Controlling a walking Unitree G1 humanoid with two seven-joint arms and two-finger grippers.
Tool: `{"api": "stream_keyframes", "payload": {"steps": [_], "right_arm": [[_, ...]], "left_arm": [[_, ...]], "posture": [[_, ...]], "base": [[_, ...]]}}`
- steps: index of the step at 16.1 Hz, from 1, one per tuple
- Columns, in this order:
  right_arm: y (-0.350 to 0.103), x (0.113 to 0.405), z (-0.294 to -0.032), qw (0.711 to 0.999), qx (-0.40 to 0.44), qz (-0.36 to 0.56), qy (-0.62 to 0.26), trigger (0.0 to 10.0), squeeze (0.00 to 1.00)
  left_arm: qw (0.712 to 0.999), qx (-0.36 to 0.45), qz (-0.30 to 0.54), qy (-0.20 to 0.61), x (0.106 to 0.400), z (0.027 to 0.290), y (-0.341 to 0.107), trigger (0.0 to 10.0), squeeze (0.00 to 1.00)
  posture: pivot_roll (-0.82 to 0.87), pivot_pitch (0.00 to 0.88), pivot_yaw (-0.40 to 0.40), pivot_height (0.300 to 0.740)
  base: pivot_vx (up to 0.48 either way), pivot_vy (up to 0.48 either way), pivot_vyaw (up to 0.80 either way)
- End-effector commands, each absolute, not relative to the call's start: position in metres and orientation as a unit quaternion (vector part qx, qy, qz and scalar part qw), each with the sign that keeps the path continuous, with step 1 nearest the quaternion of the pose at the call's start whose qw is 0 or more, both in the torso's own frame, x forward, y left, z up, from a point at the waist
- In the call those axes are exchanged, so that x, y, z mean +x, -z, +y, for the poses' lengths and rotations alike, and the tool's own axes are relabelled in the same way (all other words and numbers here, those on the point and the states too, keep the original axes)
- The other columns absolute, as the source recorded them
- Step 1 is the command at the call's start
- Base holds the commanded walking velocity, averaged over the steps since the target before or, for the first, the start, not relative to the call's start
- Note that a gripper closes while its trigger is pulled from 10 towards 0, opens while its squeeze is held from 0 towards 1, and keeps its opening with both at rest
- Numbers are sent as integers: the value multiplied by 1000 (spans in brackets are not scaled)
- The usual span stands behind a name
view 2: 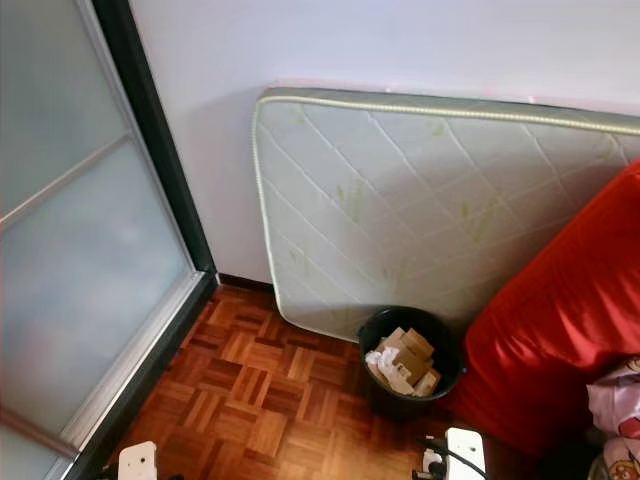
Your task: Clean up the room
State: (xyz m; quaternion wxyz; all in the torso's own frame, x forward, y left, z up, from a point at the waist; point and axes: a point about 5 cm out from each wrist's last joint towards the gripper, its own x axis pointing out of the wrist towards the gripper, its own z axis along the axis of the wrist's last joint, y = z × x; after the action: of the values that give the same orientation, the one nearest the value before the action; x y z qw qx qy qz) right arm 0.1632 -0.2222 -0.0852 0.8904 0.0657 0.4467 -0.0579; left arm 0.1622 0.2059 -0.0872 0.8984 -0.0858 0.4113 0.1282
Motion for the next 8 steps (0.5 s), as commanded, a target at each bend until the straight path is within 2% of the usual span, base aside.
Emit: {"api": "stream_keyframes", "payload": {"steps": [1, 8], "right_arm": [[84, 166, -222, 893, 68, 441, 60, 10000, 0], [84, 166, -222, 893, 65, 442, 56, 10000, 0]], "left_arm": [[899, -83, 410, -129, 164, 207, 86, 10000, 0], [900, -83, 409, -126, 164, 206, 86, 10000, 0]], "posture": [[77, 0, 4, 740], [75, 0, 3, 740]], "base": [[277, 0, 0], [303, 0, 0]]}}
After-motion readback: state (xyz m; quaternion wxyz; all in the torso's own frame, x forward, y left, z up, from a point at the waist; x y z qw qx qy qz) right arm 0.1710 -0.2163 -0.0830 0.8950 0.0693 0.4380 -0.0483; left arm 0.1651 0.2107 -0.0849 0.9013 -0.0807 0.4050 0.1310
